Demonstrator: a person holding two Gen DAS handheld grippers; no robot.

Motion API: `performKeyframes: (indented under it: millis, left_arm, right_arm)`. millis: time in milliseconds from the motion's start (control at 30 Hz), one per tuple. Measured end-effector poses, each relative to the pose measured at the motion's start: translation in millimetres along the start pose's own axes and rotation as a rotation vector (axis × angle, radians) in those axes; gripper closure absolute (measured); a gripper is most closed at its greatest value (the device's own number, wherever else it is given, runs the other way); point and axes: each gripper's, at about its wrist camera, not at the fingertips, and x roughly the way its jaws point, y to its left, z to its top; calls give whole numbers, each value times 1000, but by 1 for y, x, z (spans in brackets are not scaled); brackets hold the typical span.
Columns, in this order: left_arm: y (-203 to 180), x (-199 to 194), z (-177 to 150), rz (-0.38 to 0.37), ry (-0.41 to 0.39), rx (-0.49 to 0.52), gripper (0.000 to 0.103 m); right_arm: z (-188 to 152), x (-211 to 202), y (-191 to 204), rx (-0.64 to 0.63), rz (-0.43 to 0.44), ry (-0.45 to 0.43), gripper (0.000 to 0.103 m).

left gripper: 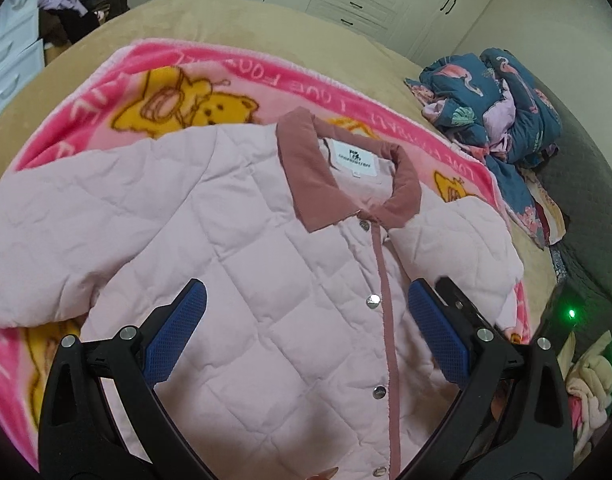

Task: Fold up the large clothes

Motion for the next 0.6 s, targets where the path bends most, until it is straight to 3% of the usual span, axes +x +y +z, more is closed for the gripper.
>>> performKeyframes:
  millis: [167, 233, 300, 333, 367, 433, 600]
  left_arm:
    - [3, 2, -1, -2, 4, -4, 9]
    - [2, 3, -1, -4, 8, 1, 9]
    - [0, 2, -2, -10, 11, 2, 9]
    - [-1, 2, -1, -18, 13, -1, 9]
    - [-2, 2, -1, -28, 15, -5, 9]
    - [-3, 0, 0, -62, 23, -19, 9]
    - [5, -6, 6, -175, 30, -110, 9]
  right_arm:
    - [-23, -24, -33, 253, 68, -20, 41]
    - [-27, -42, -46, 335, 42, -81, 28]
    - [-28, -56, -59, 410, 29, -144, 28]
    - [-25, -59, -62, 418, 35, -162, 44]
    - [-22, -60, -61, 392, 35, -168, 60]
    - [-15, -63, -51, 306, 30, -183, 69]
    - [-9, -70, 5, -26, 66, -214, 72]
